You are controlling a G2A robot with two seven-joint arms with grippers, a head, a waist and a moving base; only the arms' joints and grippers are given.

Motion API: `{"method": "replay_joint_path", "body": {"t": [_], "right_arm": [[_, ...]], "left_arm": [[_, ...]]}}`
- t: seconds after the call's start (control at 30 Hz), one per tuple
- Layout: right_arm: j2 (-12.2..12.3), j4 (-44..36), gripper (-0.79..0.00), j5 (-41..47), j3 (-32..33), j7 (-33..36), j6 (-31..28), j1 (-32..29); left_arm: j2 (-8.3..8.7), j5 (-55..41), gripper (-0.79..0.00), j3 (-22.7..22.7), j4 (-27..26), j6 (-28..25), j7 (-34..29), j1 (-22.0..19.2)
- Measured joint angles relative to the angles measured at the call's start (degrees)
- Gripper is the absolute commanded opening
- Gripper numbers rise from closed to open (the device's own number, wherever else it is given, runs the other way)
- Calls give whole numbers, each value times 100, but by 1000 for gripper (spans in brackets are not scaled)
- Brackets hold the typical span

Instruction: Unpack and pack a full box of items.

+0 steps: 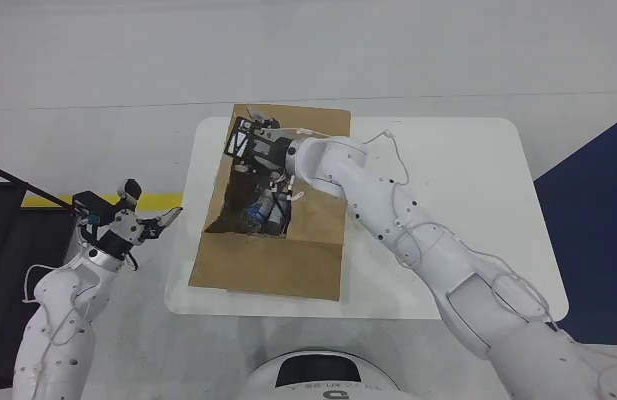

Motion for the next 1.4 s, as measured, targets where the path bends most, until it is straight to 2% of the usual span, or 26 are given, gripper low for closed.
{"method": "replay_joint_path", "body": {"t": [0.13, 0.27, 0.47, 0.57, 0.67, 0.83, 0.93, 1.03, 1.13, 1.2, 1.27, 1.4], "right_arm": [[-263, 225, 0, -118, -459, 240, 15, 323], [-683, 745, 0, 9, -1043, 523, -77, 658], [-1277, 1615, 0, 98, -1581, 590, -39, 980], [-1445, 1933, 0, 141, -1580, 404, 37, 1111], [-1456, 2116, 0, 336, -1361, -16, -46, 1183], [-1193, 1954, 0, 260, -883, -569, 70, 1008], [-835, 1596, 0, 96, -362, -1021, 104, 638], [-360, 898, 0, -241, 385, -1357, 308, -67], [151, -368, 0, -719, 1365, -1390, 440, -1211], [455, -1489, 0, -1053, 2113, -1265, 509, -2205], [666, -2552, 0, -1243, 2794, -1217, 532, -3207], [839, -3757, 0, -1248, 3659, -1409, 714, -4614]], "left_arm": [[14, -362, 0, -295, 146, 136, 16, 58], [50, -407, 0, -609, 358, 130, 114, 123], [73, -444, 0, -802, 614, 116, 257, 159], [77, -423, 0, -801, 586, 99, 271, 157], [78, -252, 0, -732, 412, 129, 272, 181], [70, 19, 0, -576, -120, 196, 258, 245], [67, 172, 0, -448, -589, 172, 217, 281], [68, 430, 0, -239, -1097, 114, 34, 287], [64, 714, 0, 44, -1612, 103, -159, 253], [60, 879, 0, 254, -1931, 114, -308, 202], [52, 1031, 0, 493, -2174, 159, -487, 115], [34, 1357, 0, 995, -2391, 230, -801, -115]]}}
